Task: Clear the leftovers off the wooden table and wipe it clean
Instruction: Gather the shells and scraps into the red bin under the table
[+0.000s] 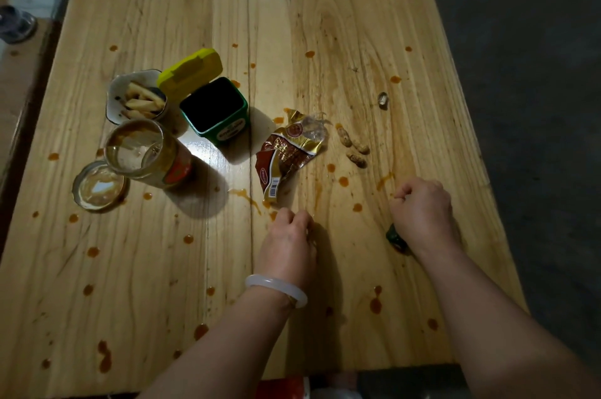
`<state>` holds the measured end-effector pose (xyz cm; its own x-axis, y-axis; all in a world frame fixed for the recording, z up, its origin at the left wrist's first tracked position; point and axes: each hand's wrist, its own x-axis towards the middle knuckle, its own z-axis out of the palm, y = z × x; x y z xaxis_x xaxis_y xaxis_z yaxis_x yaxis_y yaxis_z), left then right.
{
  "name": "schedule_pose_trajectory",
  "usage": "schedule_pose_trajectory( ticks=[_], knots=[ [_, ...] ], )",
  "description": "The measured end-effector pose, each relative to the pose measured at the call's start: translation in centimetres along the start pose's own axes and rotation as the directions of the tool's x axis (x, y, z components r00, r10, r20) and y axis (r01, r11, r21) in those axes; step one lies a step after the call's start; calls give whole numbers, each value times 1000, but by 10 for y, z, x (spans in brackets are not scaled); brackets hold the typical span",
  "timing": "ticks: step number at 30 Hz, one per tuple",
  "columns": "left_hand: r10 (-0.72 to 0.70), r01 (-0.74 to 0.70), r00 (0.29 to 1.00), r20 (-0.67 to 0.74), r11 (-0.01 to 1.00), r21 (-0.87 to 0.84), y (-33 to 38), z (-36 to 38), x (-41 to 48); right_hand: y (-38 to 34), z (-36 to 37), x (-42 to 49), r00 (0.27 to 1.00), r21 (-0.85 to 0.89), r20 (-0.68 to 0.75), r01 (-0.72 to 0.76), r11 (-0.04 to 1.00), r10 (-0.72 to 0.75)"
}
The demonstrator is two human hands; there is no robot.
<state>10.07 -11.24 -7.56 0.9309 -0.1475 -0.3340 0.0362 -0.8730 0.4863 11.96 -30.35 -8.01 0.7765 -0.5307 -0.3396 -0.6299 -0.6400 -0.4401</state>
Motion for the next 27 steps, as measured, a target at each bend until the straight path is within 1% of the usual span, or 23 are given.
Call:
schedule_pose_trajectory(
  ticks=[3,4,5,6,7,8,10,12,14,17,19,22,23,25,27],
  knots=[
    [12,-12,1000,2,1000,-1,0,1,-2,-1,-2,0,999,38,41,-1,999,0],
    [13,-13,1000,-3,1000,-9,0,1,-2,-3,-4,-1,997,94,72,-30,995,23],
    [9,-9,1000,-6,1000,-17,0,1,-3,-6,-6,-3,992,188,109,-79,979,59],
    [7,-7,1000,-9,1000,-30,1,1,-4,-11,-10,-7,983,308,156,-144,940,99],
    [4,-4,1000,-10,999,-44,1,0,-4,-16,-13,-12,968,431,212,-216,876,135],
    [-3,2,1000,-9,998,-65,1,0,-5,-21,-15,-18,951,518,267,-278,809,155],
    [-43,43,999,-1,989,-143,-1,-2,-8,-26,-15,-34,920,585,357,-354,730,160],
    [-130,130,991,20,951,-280,-4,-7,-12,-28,-13,-54,898,585,416,-386,713,144],
    [-211,222,975,73,877,-425,-8,-12,-23,-27,-6,-77,880,553,456,-398,732,133],
    [-244,286,958,151,789,-543,-19,-21,-52,-23,10,-116,840,493,531,-413,766,110],
    [-241,325,945,220,757,-566,-32,-28,-77,-21,19,-142,807,452,584,-410,792,85],
    [-275,419,905,325,717,-557,-57,-34,-120,-19,29,-177,766,349,640,-358,866,59],
    [-291,443,893,344,708,-550,-64,-36,-134,-18,32,-188,766,327,640,-334,884,53],
    [-347,515,854,388,675,-529,-78,-41,-157,-16,41,-208,790,288,612,-270,919,40],
    [-437,622,780,449,623,-475,-94,-41,-179,-15,56,-229,812,242,582,-225,944,44]
  ],
)
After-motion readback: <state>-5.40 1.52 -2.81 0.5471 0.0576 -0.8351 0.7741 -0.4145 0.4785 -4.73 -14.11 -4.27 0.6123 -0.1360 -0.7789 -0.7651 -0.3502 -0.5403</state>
